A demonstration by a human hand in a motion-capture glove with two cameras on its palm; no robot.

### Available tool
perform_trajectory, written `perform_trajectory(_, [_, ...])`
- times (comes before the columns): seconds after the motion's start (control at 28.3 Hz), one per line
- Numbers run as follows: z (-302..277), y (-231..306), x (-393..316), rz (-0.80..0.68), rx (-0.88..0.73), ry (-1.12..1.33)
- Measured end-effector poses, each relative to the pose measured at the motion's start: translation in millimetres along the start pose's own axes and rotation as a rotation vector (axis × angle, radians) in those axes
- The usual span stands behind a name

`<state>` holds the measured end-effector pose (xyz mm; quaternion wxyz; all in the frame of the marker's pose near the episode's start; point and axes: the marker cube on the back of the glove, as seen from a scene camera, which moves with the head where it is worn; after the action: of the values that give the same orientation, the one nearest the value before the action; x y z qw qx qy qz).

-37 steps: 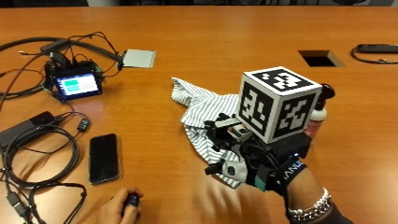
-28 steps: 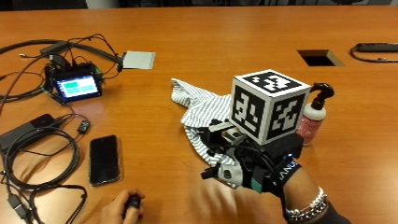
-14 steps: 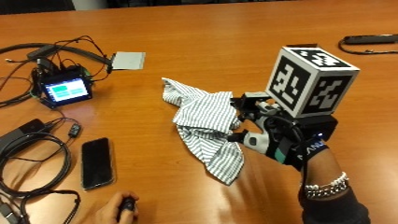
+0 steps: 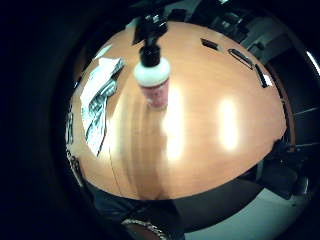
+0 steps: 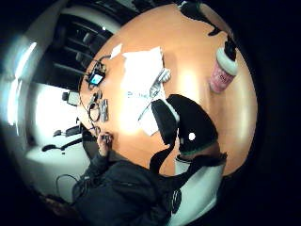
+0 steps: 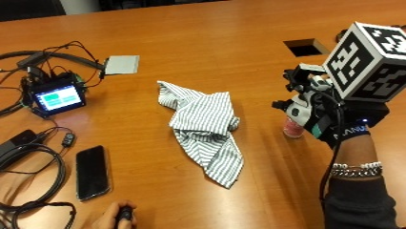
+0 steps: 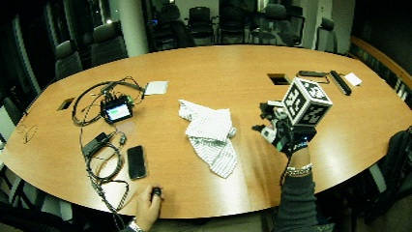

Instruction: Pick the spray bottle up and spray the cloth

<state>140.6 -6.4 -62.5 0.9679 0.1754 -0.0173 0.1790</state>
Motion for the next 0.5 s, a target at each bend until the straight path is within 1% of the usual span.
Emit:
perform_trajectory(0.14, [4,-14,11,0.047,0.069,-0.001])
perform_trajectory(0.32, [14,-43,20,0.118,0.069,-0.077])
perform_trajectory(0.5, [35,-65,14,0.133,0.081,-0.178])
